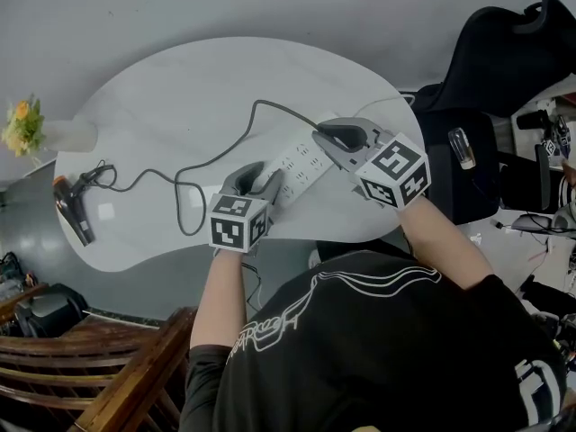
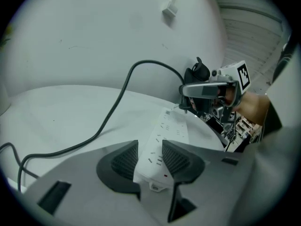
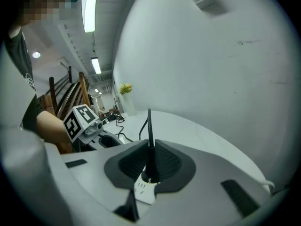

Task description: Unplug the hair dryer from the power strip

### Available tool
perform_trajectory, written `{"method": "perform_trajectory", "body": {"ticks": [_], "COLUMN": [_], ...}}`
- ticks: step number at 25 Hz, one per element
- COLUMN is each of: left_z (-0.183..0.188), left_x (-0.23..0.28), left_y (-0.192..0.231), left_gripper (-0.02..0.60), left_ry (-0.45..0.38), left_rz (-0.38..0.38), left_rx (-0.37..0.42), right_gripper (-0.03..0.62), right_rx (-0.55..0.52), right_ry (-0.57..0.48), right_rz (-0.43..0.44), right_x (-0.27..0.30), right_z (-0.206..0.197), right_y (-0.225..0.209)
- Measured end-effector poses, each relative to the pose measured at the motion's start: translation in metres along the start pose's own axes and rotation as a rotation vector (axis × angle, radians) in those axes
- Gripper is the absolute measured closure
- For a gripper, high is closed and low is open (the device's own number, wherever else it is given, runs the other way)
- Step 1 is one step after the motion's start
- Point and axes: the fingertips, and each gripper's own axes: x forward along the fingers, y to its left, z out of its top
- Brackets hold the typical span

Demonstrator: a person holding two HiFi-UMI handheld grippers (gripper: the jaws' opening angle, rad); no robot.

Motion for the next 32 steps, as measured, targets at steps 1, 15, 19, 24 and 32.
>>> {"method": "perform_trajectory", "body": {"ticks": [1,15,19,24,32], "left_z": [0.001,0.04,0.043,0.041,0.034], "left_x": [-0.005,-0.118,-0.153,-0.196,-0.242], "left_y": [0.0,-0.06,-0.077,-0.109,-0.154], "left_gripper": [0.423,0.52,0.552,0.572,0.574], "left_ry": [-0.017,-0.371,-0.428,-0.516,-0.564], "left_rz": [-0.001,-0.092,-0.078,-0.135,-0.148], "left_rx": [-0.018,-0.125,-0.157,-0.171,-0.088], "right_gripper": [0.566,0.568,0.568,0.568,0.568], "right_rx": [0.019,0.117,0.13,0.128,0.094], "right_ry": [-0.011,-0.144,-0.184,-0.229,-0.295], "right_rz": [0.01,0.14,0.144,0.159,0.194], "right_x": [-0.003,-0.061,-0.081,-0.106,-0.145], "right_z": [0.002,0.028,0.03,0.028,0.032], "right_y": [0.003,0.076,0.098,0.13,0.184]}}
